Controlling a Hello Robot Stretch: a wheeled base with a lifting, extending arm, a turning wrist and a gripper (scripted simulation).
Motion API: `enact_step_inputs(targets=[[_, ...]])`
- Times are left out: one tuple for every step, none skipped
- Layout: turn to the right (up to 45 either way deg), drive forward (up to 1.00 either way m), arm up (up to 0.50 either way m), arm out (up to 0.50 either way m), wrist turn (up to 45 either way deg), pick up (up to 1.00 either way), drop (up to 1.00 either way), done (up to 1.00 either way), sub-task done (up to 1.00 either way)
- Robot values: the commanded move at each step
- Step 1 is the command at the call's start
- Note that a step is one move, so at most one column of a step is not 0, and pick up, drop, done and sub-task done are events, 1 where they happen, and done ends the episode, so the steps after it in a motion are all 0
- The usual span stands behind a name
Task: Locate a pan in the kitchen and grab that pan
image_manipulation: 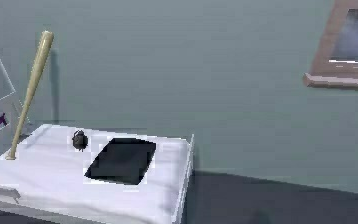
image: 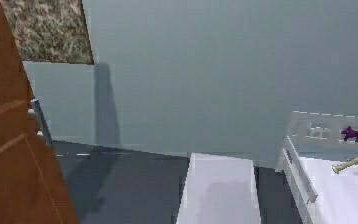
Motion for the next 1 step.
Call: enact_step_inputs(targets=[[-12.0, 0.00, 0.00, 0.00, 0.0, 0.00, 0.00, 0.00, 0.00]])
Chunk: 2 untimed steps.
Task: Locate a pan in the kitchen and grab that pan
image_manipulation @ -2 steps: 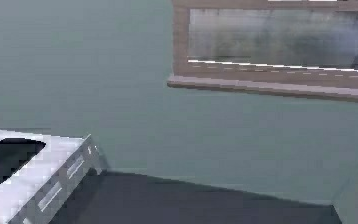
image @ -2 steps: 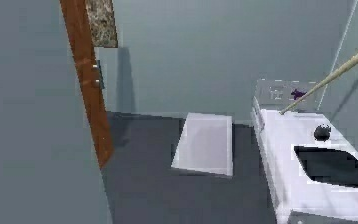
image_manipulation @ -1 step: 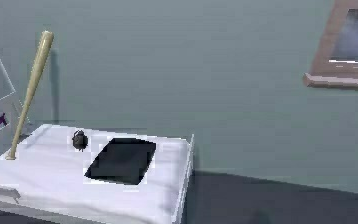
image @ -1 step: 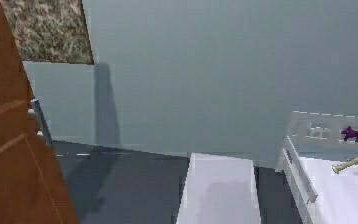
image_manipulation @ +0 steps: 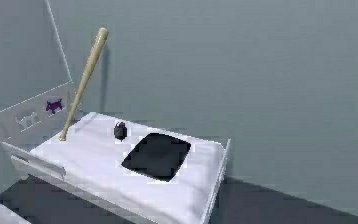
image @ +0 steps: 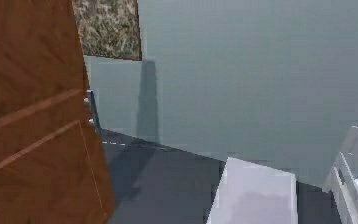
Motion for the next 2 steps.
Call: enact_step_inputs(targets=[[0.0, 1.00, 0.00, 0.00, 0.0, 0.00, 0.00, 0.00, 0.00], [-3.0, 0.00, 0.00, 0.00, 0.0, 0.00, 0.00, 0.00, 0.00]])
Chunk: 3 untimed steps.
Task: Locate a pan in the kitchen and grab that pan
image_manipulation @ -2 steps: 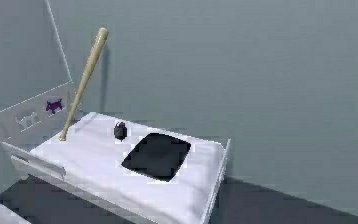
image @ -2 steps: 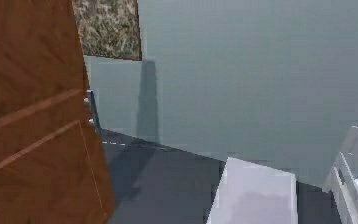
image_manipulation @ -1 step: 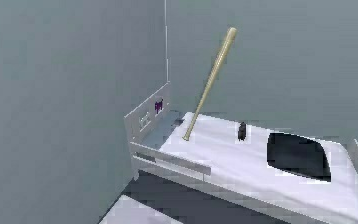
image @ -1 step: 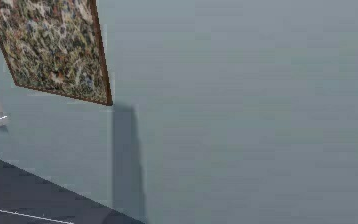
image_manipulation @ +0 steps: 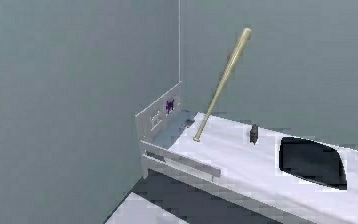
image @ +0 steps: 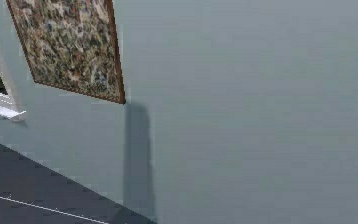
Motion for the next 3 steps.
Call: enact_step_inputs(targets=[[0.0, 0.15, 0.00, 0.00, 0.0, 0.00, 0.00, 0.00, 0.00], [-30.0, 0.00, 0.00, 0.00, 0.0, 0.00, 0.00, 0.00, 0.00], [-3.0, 0.00, 0.00, 0.00, 0.0, 0.00, 0.00, 0.00, 0.00]])
